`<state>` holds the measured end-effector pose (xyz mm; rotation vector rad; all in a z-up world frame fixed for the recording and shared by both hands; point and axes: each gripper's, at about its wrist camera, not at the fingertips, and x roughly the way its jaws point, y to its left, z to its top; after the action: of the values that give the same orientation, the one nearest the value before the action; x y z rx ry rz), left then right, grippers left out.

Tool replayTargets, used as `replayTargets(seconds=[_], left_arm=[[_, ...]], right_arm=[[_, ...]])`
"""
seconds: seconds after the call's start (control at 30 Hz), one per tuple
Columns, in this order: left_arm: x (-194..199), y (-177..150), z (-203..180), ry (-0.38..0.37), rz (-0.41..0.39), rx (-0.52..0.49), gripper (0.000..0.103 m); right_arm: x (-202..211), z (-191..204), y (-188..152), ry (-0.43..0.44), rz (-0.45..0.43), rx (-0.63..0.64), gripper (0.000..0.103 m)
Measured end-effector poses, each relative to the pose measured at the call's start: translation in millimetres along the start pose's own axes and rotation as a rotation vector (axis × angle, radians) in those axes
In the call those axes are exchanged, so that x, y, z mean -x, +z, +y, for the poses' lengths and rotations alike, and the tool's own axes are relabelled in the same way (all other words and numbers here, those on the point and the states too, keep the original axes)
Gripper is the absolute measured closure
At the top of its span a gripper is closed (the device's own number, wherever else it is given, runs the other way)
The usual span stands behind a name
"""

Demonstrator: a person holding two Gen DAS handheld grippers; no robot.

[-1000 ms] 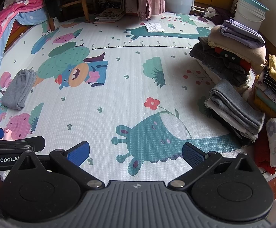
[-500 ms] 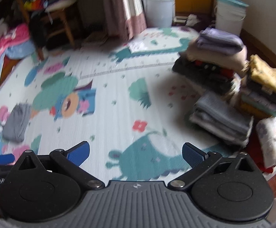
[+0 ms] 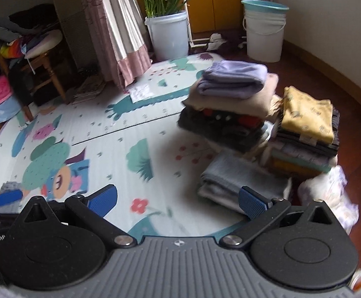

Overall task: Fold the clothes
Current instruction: 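Move both tools toward the grey sweatpants on the clothes stack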

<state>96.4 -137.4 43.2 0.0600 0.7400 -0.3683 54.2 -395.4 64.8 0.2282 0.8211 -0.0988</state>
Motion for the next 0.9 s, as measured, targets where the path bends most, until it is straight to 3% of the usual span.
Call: replayTargets(seconds=[0.23,0.63,0.7,0.77,0.9], left_arm=[[-67,8,-28,-0.16,0.061,-0.023,0.0],[-167,-3,-87,-0.413,0.011,-0.131,0.003],[-184,-6,-100,-0.443,0.002,-0.18,0.004],[-204,-10,-112,-0.48,0.019,-0.195,0.012],[-239,-20,-140,-0.564,0.052,-0.228,0.024]], right_arm=[[-36,-56,21,0.025,0.011,-0.058,0.0],[-103,-163,12,-0.046,0.09,-0.268,0.002],[-114,-174,6,-0.075,0.113,-0.254,0.012],[-122,-185,-1,-0.101,0.136,-0.25,0.024],[-134,-206,-11,-0.146,0.174,-0.296,0.028]])
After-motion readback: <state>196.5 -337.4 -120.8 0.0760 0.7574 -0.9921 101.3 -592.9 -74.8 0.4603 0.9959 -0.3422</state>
